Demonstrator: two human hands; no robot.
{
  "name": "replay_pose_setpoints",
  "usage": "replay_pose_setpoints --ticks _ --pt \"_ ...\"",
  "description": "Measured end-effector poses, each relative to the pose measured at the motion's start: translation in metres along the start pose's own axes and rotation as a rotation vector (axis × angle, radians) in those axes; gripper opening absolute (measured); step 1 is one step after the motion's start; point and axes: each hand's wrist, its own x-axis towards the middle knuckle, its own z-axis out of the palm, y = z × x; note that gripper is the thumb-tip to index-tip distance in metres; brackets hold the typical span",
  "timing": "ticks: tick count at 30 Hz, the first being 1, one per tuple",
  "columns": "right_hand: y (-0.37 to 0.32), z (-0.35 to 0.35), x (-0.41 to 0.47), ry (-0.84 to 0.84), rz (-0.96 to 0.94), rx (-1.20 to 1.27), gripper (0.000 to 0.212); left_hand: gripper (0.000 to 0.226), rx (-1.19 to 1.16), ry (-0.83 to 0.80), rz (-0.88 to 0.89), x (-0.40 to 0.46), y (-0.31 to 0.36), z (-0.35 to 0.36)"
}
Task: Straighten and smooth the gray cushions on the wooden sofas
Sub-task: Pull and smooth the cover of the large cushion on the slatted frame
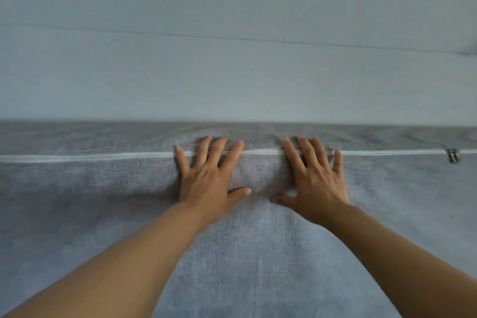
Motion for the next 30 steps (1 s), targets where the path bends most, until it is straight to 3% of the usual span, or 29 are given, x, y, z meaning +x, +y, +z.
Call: replay_pose_setpoints --ticks 3,7,13,19,23,30 --pt "0.014 -0.005 0.02 -0.033 0.0 0.022 0.124 0.094 0.007 -0.004 0.007 0.013 -0.001 0.005" --pt "0.027 -0.007 0.033 -0.013 -0.079 0.061 0.117 0.096 0.007 0.038 0.028 0.021 0.0 0.005" --pt "0.066 0.011 0.027 0.25 0.094 0.128 0.09 0.088 0.065 0.181 0.054 0.038 0.01 0.0" --pt "0.077 0.029 0.033 0.427 0.01 0.147 0.08 0.062 -0.029 0.413 -0.027 0.044 0.047 0.019" --pt "0.106 0.031 0.035 0.508 -0.061 0.157 0.07 0.05 -0.059 0.44 0.011 0.057 0.073 0.019" --pt "0.115 0.038 0.05 0.57 -0.102 0.081 0.052 0.048 -0.092 0.471 0.118 0.074 0.074 0.02"
